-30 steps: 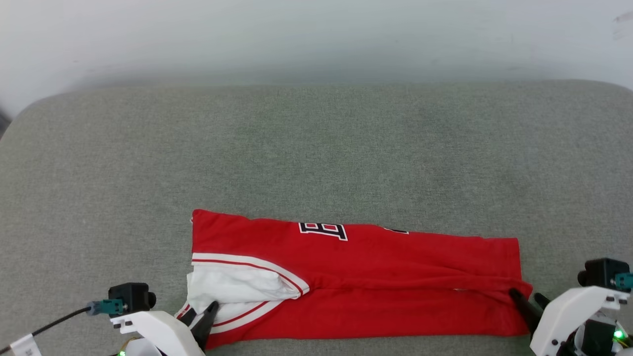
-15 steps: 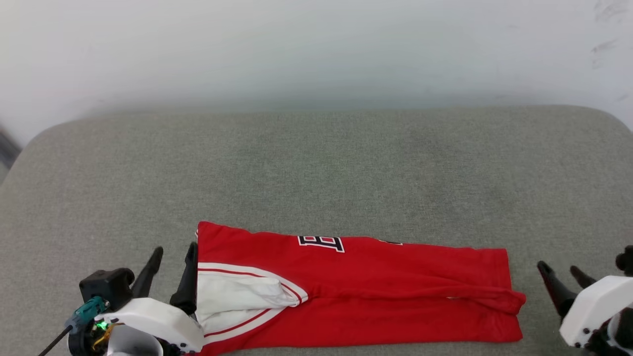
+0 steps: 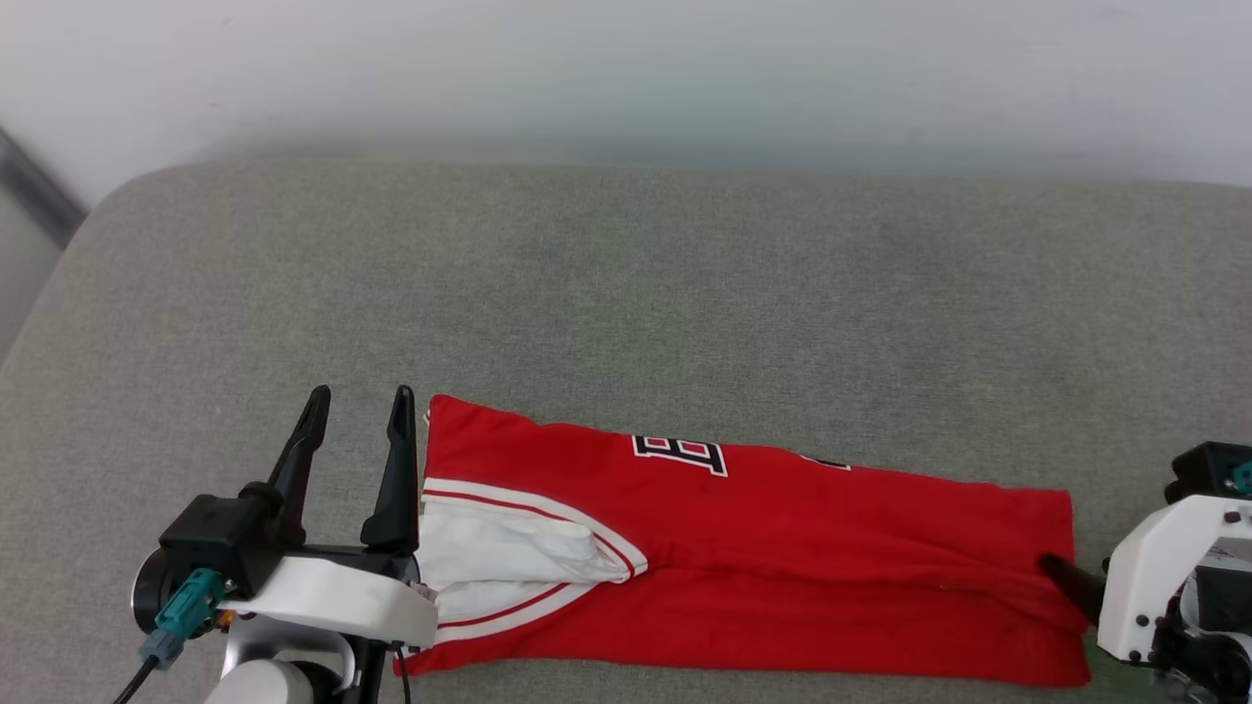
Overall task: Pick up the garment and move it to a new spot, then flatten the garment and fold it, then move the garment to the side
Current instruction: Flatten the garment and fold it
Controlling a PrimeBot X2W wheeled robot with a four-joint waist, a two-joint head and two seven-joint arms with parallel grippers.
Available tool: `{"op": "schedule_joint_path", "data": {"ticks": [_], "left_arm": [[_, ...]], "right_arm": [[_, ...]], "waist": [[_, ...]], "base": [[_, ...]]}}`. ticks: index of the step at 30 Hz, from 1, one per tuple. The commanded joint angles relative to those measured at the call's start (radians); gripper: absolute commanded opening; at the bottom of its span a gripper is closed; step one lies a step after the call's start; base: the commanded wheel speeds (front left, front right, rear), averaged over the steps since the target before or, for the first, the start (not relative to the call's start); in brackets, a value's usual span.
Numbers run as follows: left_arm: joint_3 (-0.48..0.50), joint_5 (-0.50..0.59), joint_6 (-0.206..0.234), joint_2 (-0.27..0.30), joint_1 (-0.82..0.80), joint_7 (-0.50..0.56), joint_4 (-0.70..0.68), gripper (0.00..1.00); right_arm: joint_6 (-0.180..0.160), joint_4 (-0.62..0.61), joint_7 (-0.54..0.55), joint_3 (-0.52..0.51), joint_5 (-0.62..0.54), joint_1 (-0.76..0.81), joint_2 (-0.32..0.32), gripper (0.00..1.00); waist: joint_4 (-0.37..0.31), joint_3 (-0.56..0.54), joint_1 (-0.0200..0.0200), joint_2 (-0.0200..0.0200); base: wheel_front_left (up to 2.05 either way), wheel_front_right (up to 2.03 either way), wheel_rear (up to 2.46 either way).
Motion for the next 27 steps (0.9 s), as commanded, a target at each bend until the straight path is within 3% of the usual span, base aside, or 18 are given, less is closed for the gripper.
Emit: {"op": "schedule_joint_path", "data": {"ticks": [1,10,11,12,21,27], "left_arm": [[-0.005,0.011,0.003,0.001,-0.015,0.003,-0.010,1.00],[-0.027,0.026,0.002,0.005,-0.041,0.014,-0.016,1.00],[-0.029,0.025,0.001,0.005,-0.041,0.016,-0.013,1.00],[-0.029,0.025,0.001,0.005,-0.041,0.016,-0.011,1.00],[-0.027,0.026,0.022,0.020,-0.003,0.030,0.007,1.00],[-0.021,0.018,0.043,0.025,0.032,0.040,-0.008,1.00]], "right_arm": [[0.000,0.018,0.005,0.012,-0.005,-0.020,0.007,1.00],[0.001,0.192,0.067,0.097,0.045,-0.033,0.076,1.00],[0.001,0.204,0.071,0.107,0.050,-0.033,0.079,0.37],[0.001,0.212,0.066,0.115,0.056,-0.035,0.078,0.00],[0.001,0.161,-0.009,0.156,0.099,-0.074,-0.001,0.00],[0.000,0.119,-0.025,0.124,0.103,-0.059,-0.041,0.00]], "waist": [[0.024,0.033,0.0000,0.0000],[0.047,0.074,0.0000,0.0000],[0.047,0.074,0.0000,0.0000],[0.047,0.074,0.0000,0.0000],[0.017,0.003,0.0000,0.0000],[-0.007,-0.040,0.0000,0.0000]], "base": [[0.00,0.00,0.00],[0.00,0.00,0.00],[0.00,0.00,0.00],[0.00,0.00,0.00],[0.00,0.00,0.00],[0.00,0.00,0.00]]}}
